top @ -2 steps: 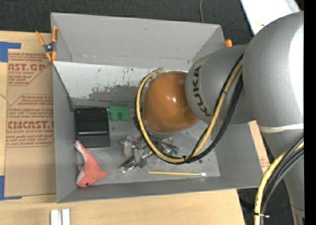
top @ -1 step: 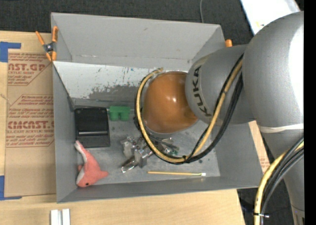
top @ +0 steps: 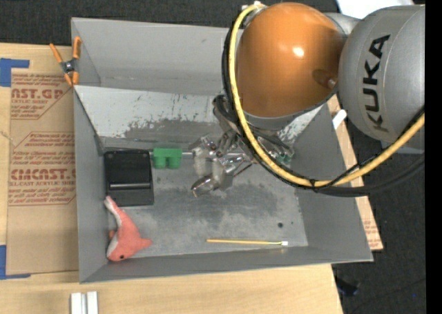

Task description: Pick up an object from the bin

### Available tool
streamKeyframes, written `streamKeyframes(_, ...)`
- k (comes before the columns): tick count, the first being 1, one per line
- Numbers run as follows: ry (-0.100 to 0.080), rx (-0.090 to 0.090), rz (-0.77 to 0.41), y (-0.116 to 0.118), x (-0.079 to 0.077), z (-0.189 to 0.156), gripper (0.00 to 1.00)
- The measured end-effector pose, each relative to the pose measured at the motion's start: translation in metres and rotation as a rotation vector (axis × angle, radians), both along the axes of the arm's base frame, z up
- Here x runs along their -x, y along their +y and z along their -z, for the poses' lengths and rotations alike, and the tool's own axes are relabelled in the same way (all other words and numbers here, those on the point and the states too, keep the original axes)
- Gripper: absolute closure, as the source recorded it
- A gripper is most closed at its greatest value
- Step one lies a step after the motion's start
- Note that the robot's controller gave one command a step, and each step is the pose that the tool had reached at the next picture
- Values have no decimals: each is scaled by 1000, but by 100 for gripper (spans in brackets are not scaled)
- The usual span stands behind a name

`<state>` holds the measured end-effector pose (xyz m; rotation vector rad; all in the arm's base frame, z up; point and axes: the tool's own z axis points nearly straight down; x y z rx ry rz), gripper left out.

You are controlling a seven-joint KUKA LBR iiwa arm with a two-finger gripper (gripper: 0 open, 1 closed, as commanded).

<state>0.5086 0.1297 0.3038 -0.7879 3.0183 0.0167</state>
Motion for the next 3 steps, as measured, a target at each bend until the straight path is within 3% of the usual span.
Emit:
streamKeyframes(1, -11, -3, 4, 2, -1, -44, 100)
streamKeyframes(2, -7, 2, -75, 29, -1, -34, 100)
streamKeyframes(3, -17, 3, -297, 29, -7, 28, 100)
